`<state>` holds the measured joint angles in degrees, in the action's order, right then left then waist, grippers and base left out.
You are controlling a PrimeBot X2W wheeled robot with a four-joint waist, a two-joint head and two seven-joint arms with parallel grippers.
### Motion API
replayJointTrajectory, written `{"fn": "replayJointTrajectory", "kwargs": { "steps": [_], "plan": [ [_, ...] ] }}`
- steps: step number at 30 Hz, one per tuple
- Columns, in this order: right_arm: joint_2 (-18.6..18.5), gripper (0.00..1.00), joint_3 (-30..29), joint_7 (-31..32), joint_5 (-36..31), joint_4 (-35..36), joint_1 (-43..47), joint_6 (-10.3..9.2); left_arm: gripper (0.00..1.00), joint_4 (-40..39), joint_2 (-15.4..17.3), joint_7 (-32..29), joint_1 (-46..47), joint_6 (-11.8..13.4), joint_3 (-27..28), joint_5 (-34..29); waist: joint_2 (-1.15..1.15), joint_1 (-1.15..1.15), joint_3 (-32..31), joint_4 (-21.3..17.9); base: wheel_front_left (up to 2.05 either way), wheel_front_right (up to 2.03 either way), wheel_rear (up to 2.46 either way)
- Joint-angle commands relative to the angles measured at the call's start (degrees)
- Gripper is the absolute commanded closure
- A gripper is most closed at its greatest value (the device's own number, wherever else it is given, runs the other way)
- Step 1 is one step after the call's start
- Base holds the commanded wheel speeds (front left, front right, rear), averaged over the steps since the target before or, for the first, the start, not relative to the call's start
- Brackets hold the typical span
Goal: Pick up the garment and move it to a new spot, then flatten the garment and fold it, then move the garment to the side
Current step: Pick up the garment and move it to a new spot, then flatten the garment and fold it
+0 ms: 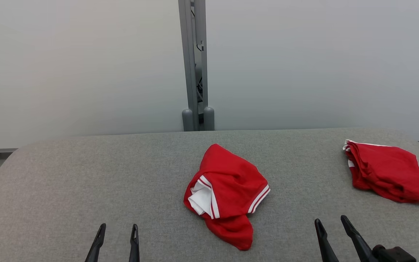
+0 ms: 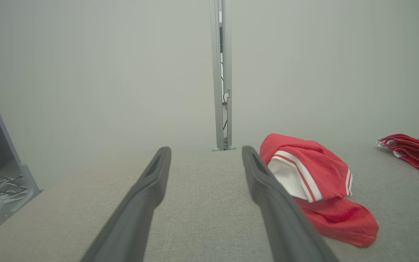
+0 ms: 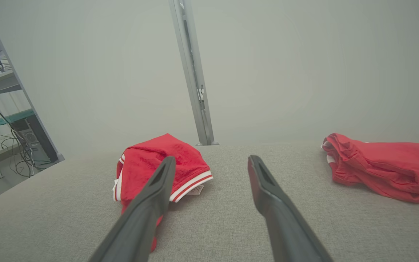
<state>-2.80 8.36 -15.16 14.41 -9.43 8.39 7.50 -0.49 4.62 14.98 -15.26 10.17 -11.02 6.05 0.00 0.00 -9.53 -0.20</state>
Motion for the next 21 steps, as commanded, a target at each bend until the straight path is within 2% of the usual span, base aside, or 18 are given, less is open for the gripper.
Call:
{"fn": "replayJointTrajectory", "kwargs": {
  "steps": [1, 21],
  "plan": [
    [-0.2, 0.00, -0.1, 0.0, 0.5, 0.3, 0.6, -0.02, 0.00, -0.2, -0.1, 0.2, -0.3, -0.3, 0.7, -0.8, 0.00, 0.00, 0.0, 0.1, 0.00, 0.00, 0.00],
    [-0.2, 0.00, -0.3, 0.0, 0.8, 0.6, 0.4, -0.02, 0.00, 0.7, -1.3, 0.2, 0.4, -1.7, 2.7, -2.0, 0.00, 0.00, 0.2, 0.2, 0.00, 0.00, 0.00]
  ]
}}
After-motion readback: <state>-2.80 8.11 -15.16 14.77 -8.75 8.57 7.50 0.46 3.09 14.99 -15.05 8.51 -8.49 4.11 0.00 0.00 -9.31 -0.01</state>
